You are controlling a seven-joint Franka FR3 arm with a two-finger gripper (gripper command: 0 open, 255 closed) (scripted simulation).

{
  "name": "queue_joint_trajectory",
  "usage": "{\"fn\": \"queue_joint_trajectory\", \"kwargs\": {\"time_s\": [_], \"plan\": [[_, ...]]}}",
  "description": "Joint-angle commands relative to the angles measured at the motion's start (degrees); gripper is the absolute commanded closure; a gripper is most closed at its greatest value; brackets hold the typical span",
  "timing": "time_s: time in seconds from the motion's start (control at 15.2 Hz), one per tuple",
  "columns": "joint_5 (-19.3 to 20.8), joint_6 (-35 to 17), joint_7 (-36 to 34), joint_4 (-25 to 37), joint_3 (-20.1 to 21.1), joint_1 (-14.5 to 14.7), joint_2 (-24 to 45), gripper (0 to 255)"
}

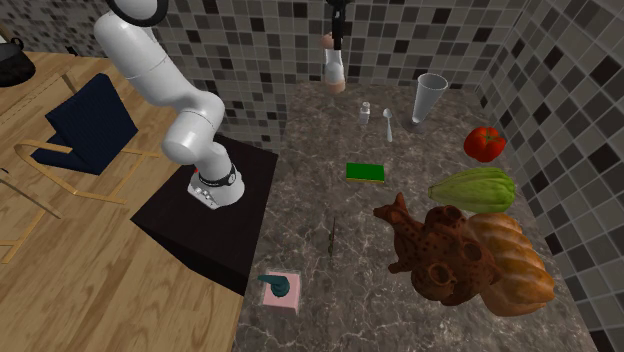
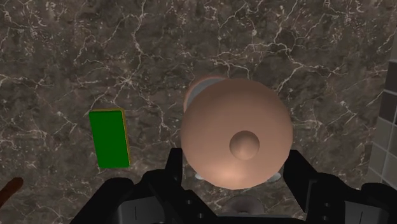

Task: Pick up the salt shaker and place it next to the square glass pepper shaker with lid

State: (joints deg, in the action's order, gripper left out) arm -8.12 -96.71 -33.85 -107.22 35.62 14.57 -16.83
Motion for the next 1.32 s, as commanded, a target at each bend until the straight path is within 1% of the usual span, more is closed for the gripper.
{"fn": "queue_joint_trajectory", "kwargs": {"time_s": [0.0,1.25], "plan": [[-0.1,-1.6,0.0,-1.7,0.1,0.1,-0.2,255],[-0.9,-16.2,0.0,-16.1,1.8,0.8,0.1,255]]}}
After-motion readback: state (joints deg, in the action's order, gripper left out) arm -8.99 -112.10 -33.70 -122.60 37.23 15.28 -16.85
